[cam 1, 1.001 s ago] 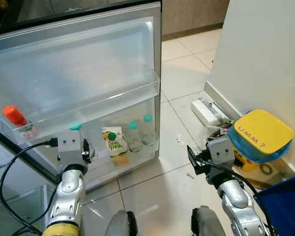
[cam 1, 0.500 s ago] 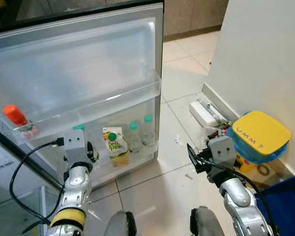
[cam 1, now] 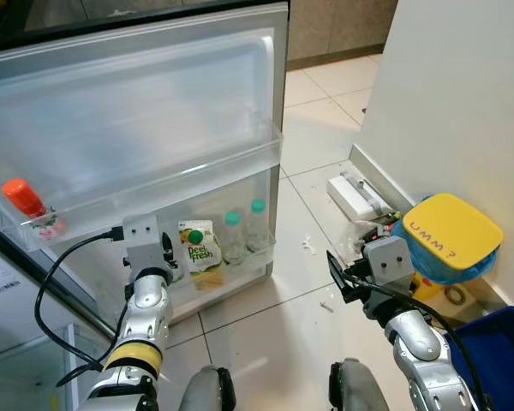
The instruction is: Restocking fridge
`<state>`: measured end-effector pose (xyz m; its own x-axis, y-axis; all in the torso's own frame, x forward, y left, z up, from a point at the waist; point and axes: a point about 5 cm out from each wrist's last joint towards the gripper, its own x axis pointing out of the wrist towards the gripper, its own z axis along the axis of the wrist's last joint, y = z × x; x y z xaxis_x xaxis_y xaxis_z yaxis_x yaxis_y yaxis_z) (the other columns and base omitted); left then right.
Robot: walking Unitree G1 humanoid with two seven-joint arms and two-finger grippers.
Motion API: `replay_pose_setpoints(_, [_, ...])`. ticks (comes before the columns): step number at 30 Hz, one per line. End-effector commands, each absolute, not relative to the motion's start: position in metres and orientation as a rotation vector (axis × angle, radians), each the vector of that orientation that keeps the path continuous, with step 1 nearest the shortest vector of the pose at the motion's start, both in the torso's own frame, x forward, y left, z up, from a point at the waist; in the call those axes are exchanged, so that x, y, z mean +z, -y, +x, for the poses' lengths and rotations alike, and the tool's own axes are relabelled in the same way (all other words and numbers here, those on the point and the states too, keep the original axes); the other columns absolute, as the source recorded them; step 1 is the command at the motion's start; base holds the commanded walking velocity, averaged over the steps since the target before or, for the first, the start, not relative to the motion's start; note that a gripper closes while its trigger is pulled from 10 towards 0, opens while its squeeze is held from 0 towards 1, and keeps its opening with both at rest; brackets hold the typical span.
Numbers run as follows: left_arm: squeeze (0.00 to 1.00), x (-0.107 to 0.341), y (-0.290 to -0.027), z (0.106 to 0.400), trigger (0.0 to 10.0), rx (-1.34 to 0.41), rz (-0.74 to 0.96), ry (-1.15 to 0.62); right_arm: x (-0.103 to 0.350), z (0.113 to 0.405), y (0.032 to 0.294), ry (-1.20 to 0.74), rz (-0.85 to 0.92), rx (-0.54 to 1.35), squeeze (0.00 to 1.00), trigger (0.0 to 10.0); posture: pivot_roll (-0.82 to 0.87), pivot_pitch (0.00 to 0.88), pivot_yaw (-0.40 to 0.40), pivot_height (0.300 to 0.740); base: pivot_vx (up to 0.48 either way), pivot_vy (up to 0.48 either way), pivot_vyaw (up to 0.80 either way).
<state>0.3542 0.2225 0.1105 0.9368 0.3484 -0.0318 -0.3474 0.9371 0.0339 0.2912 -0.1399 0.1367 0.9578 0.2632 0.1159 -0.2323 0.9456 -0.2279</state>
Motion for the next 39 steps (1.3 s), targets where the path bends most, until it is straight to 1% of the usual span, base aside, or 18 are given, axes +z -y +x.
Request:
replay_pose_setpoints(1, [0.00,0.105,-0.220,0.353,10.0,0.348,0.048,-0.051,0.134,0.288,0.141,0.128,-0.212,0.256,0.00,10.0,-0.16,0.257,0.000,0.614,0.000,0.000,0.00])
replay_pose_setpoints(10, [0.00,0.092,-0.217,0.346,10.0,0.328,0.060,-0.078,0.133,0.287,0.141,0.123,-0.211,0.253,0.00,10.0,-0.16,0.258,0.001,0.614,0.000,0.000,0.00])
replay_pose_setpoints(15, [0.00,0.083,-0.213,0.337,10.0,0.271,0.080,-0.090,0.131,0.286,0.140,0.119,-0.209,0.256,0.00,10.0,-0.15,0.256,0.009,0.614,0.000,0.000,0.00])
replay_pose_setpoints(16, [0.00,0.082,-0.210,0.326,10.0,0.223,0.108,-0.057,0.130,0.285,0.137,0.118,-0.203,0.261,0.00,10.0,-0.14,0.253,0.012,0.614,0.000,0.000,0.00])
replay_pose_setpoints(17, [0.00,0.082,-0.210,0.326,10.0,0.223,0.108,-0.057,0.130,0.285,0.137,0.118,-0.203,0.261,0.00,10.0,-0.14,0.253,0.012,0.614,0.000,0.000,0.00])
replay_pose_setpoints(18, [0.00,0.083,-0.210,0.320,10.0,0.207,0.130,-0.032,0.129,0.285,0.135,0.118,-0.200,0.264,0.00,10.0,-0.14,0.248,0.018,0.614,0.000,0.000,0.00])
replay_pose_setpoints(19, [0.00,0.085,-0.210,0.313,10.0,0.203,0.147,-0.005,0.128,0.284,0.134,0.117,-0.197,0.266,0.00,10.0,-0.13,0.244,0.019,0.614,0.000,0.000,0.00])
replay_pose_setpoints(20, [0.00,0.085,-0.210,0.313,10.0,0.203,0.147,-0.005,0.128,0.284,0.134,0.117,-0.197,0.266,0.00,10.0,-0.13,0.244,0.019,0.614,0.000,0.000,0.00])
replay_pose_setpoints(21, [0.00,0.089,-0.212,0.304,10.0,0.203,0.161,0.029,0.126,0.284,0.132,0.114,-0.193,0.269,0.00,10.0,-0.12,0.232,0.025,0.614,0.000,0.000,0.00])
replay_pose_setpoints(24, [0.00,0.093,-0.214,0.296,10.0,0.216,0.150,0.038,0.123,0.283,0.131,0.108,-0.189,0.272,0.00,10.0,-0.11,0.213,0.035,0.614,0.000,0.000,0.00])
replay_pose_setpoints(25, [0.00,0.092,-0.215,0.291,10.0,0.212,0.142,0.020,0.121,0.283,0.130,0.106,-0.188,0.275,0.00,10.0,-0.11,0.196,0.052,0.614,0.000,0.000,0.00])
replay_pose_setpoints(27, [0.00,0.092,-0.216,0.287,10.0,0.207,0.138,0.008,0.120,0.283,0.130,0.104,-0.188,0.277,0.00,10.0,-0.11,0.196,0.052,0.614,0.000,0.000,0.00])
replay_pose_setpoints(28, [0.00,0.084,-0.216,0.279,10.0,0.188,0.113,-0.052,0.117,0.283,0.127,0.100,-0.187,0.282,0.00,10.0,-0.11,0.169,0.084,0.614,0.000,0.000,0.00])
replay_pose_setpoints(30, [0.00,0.064,-0.214,0.260,10.0,0.104,0.129,-0.175,0.114,0.284,0.122,0.098,-0.175,0.281,0.00,10.0,-0.10,0.162,0.094,0.614,0.000,0.000,0.00])
replay_pose_setpoints(31, [0.00,0.064,-0.214,0.260,10.0,0.104,0.129,-0.175,0.114,0.284,0.122,0.098,-0.175,0.281,0.00,10.0,-0.10,0.162,0.094,0.614,0.000,0.000,0.00])
replay_pose_setpoints(34, [0.00,0.036,-0.213,0.240,10.0,0.023,0.192,-0.310,0.107,0.282,0.111,0.087,-0.147,0.291,0.00,10.0,-0.09,0.119,0.129,0.614,0.000,0.000,0.00])
replay_pose_setpoints(37, [0.00,0.025,-0.215,0.229,10.0,-0.001,0.180,-0.373,0.099,0.277,0.102,0.065,-0.129,0.315,0.00,10.0,-0.09,0.110,0.131,0.614,0.000,0.000,0.00])
replay_pose_setpoints(39, [0.00,0.022,-0.211,0.222,10.0,-0.052,0.191,-0.389,0.093,0.273,0.094,0.039,-0.109,0.353,0.00,10.0,-0.08,0.107,0.114,0.614,0.000,0.000,0.00])
